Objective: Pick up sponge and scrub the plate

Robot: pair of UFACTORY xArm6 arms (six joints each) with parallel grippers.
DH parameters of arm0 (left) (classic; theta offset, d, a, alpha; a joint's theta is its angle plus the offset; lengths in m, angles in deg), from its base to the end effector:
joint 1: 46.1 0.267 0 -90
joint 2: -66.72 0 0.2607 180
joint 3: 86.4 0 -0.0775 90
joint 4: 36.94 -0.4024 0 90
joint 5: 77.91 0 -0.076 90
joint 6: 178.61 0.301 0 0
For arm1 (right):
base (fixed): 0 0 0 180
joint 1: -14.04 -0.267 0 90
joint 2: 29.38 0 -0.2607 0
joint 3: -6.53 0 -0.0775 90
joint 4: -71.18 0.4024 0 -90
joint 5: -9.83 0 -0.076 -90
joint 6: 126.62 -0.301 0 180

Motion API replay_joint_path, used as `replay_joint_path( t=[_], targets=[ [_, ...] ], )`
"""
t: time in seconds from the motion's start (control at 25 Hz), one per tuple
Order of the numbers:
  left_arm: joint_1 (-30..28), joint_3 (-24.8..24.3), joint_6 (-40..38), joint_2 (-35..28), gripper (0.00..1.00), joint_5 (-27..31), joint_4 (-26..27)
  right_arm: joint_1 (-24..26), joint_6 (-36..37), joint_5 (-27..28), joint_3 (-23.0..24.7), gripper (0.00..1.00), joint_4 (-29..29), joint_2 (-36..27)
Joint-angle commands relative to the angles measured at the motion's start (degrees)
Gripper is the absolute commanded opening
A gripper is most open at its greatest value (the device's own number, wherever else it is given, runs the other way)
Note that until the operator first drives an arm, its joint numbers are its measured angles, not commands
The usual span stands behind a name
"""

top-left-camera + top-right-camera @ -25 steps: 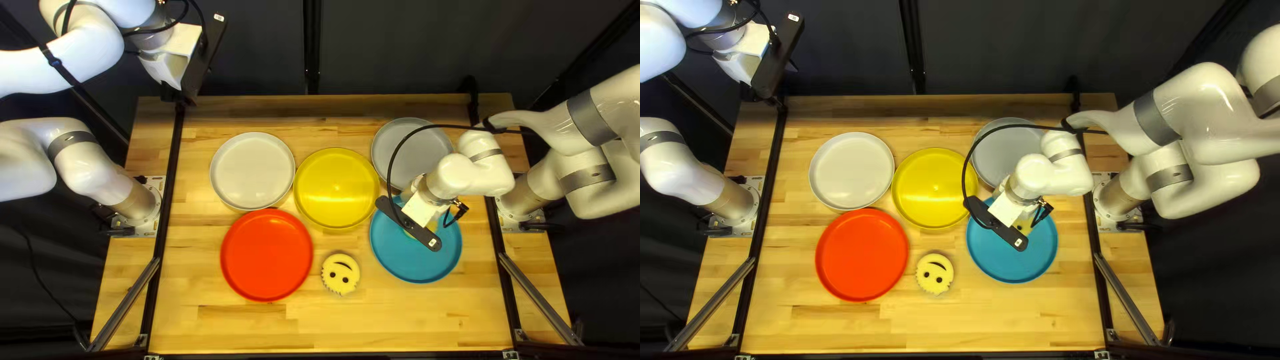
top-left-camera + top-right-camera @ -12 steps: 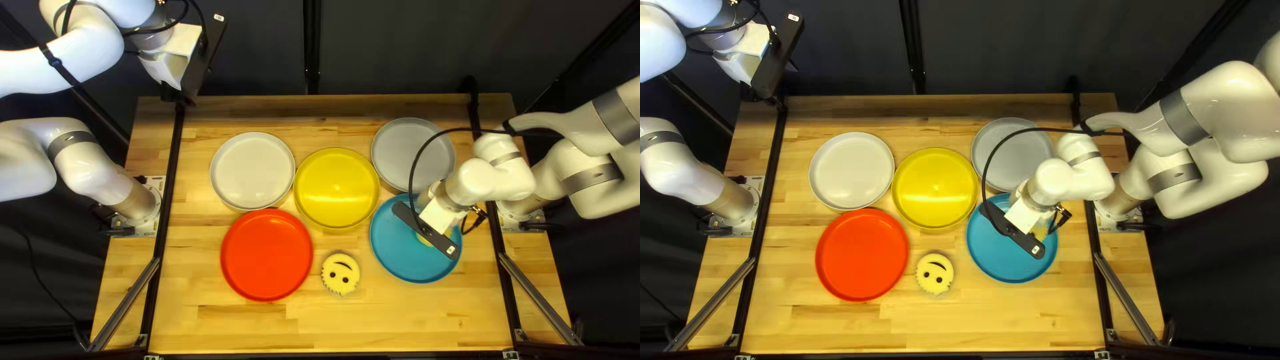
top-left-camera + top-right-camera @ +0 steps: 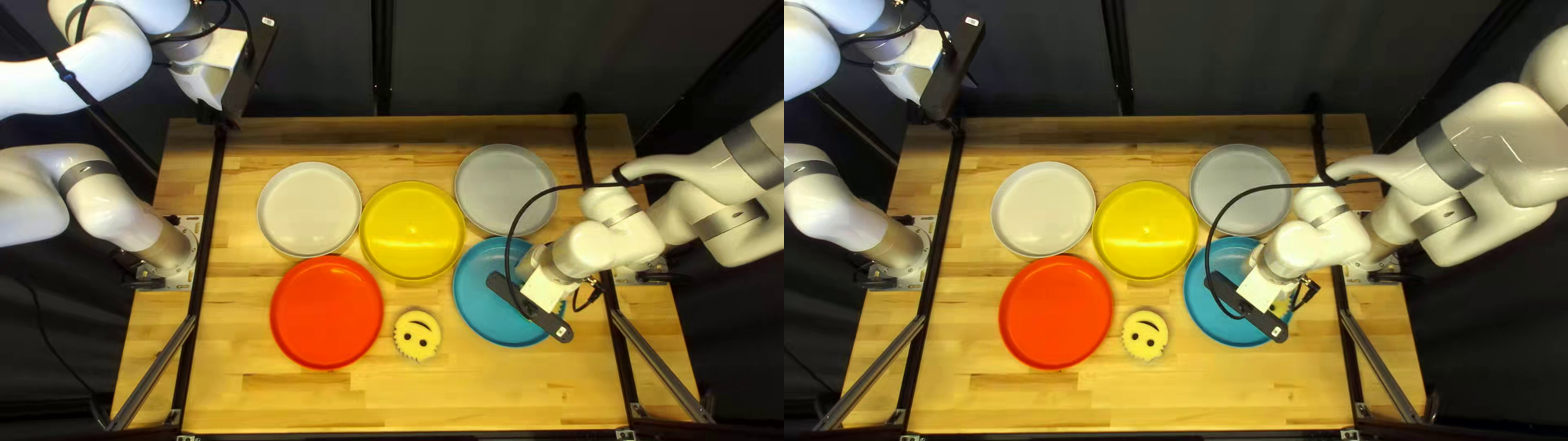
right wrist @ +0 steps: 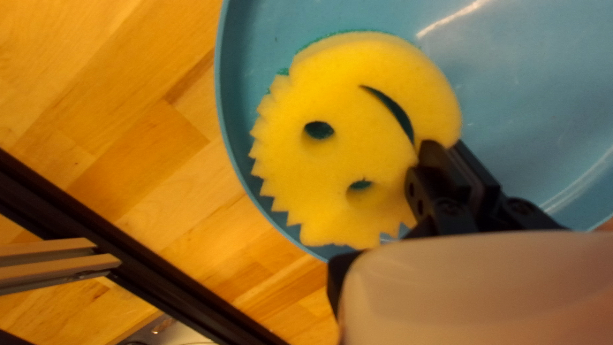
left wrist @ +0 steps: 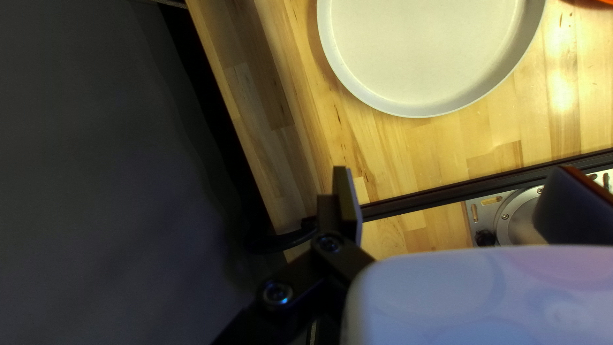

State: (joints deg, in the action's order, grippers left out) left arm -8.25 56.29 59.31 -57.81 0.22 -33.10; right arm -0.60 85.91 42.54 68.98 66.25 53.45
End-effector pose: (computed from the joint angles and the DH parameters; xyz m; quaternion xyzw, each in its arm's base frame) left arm 0.3119 0.2187 0.2551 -0.9818 0.1694 -0.0778 0.0365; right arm 0.3380 0.0795 -0.0589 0.9012 0.4325 0.0136 0.0263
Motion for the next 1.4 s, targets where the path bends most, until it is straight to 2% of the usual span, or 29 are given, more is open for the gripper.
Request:
replay_joint_path(
  t=[0.04, 0.12, 0.28, 0.44, 0.64, 0.88, 1.08, 1.2, 1.28, 1.4],
  targets=[
    [0.0, 0.0, 0.0, 0.0, 1.0, 0.0, 0.0, 7.3, 8.6, -3.4, -2.8, 0.0, 1.8, 4.9],
    [0.0, 0.0, 0.0, 0.0, 1.0, 0.0, 0.0, 9.2, 11.3, -4.1, -3.4, 0.0, 3.2, 6.1],
    [0.0, 0.0, 0.0, 0.0, 1.0, 0.0, 0.0, 9.2, 11.5, -2.8, -3.6, 0.0, 5.6, 5.2],
    [0.0, 0.0, 0.0, 0.0, 1.0, 0.0, 0.0, 7.1, 9.0, -1.6, -1.8, 0.0, 9.6, 2.2],
    [0.0, 0.0, 0.0, 0.0, 1.0, 0.0, 0.0, 2.7, 2.7, -1.0, 1.7, 0.0, 10.9, -2.0],
    [0.0, 0.0, 0.0, 0.0, 1.0, 0.0, 0.0, 0.0, 0.9, -1.5, 4.0, 0.0, 15.1, -3.7],
    [0.0, 0.0, 0.0, 0.0, 1.0, 0.0, 0.0, 2.7, 7.7, -2.0, 5.7, 0.0, 21.9, -4.5],
    [0.0, 0.0, 0.0, 0.0, 1.0, 0.0, 0.0, 7.7, 15.2, -2.2, 6.9, 0.0, 25.1, -5.5],
    [0.0, 0.0, 0.0, 0.0, 1.0, 0.0, 0.0, 10.3, 17.4, -2.4, 7.1, 0.0, 24.7, -5.5],
    [0.0, 0.0, 0.0, 0.0, 1.0, 0.0, 0.0, 12.0, 16.5, -3.6, 6.0, 0.0, 21.2, -4.4]
  ],
)
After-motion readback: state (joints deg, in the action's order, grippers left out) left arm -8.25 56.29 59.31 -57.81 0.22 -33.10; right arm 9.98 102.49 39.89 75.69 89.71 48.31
